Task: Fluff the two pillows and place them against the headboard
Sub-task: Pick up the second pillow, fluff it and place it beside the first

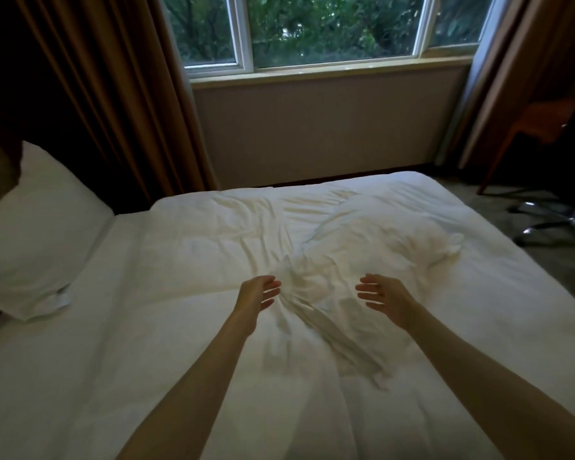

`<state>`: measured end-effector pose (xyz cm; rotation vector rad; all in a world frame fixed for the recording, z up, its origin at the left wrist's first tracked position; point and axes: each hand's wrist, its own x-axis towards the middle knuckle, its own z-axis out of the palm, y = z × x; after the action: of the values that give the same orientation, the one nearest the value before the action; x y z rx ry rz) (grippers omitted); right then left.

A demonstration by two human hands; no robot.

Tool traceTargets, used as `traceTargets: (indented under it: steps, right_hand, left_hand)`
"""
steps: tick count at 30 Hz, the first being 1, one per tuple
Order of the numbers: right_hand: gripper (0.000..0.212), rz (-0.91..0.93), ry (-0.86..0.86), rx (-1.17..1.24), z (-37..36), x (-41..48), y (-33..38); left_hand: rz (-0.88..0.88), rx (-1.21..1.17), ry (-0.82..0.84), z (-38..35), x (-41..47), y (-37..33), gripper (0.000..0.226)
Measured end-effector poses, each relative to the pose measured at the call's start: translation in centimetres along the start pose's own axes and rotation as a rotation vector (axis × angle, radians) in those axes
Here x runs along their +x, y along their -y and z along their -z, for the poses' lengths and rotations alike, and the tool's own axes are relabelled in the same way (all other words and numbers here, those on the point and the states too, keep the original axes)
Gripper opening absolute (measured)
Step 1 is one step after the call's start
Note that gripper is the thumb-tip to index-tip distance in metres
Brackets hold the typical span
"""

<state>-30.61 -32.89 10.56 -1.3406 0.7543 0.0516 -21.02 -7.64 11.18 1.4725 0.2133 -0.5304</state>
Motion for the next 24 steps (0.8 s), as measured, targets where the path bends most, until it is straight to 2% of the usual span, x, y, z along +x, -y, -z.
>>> traceTargets:
  steps: [3,13,19,24]
  right_hand:
    - [0.023,-0.024,-0.061,0.013,2.6,0.6,-0.6]
    - [0.017,-0.094,-0.316,0.113,7.4,4.6,-1.7]
    - [0.024,-0.172,-0.379,0.156,9.0,6.6,-3.0]
    - [0.040,-0.206,-0.460,0.154,12.0,10.5,-3.3]
  left_hand:
    - [0.013,0.050,0.016,-2.1,1.2,0.3,0.021]
    - [0.044,0.213,0.096,-6.1,7.8,1.4,0.020]
    - [0.065,0.347,0.094,-7.3,12.5,1.9,0.017]
    - [0.062,0.460,0.080,-9.3,16.9,1.8,0.016]
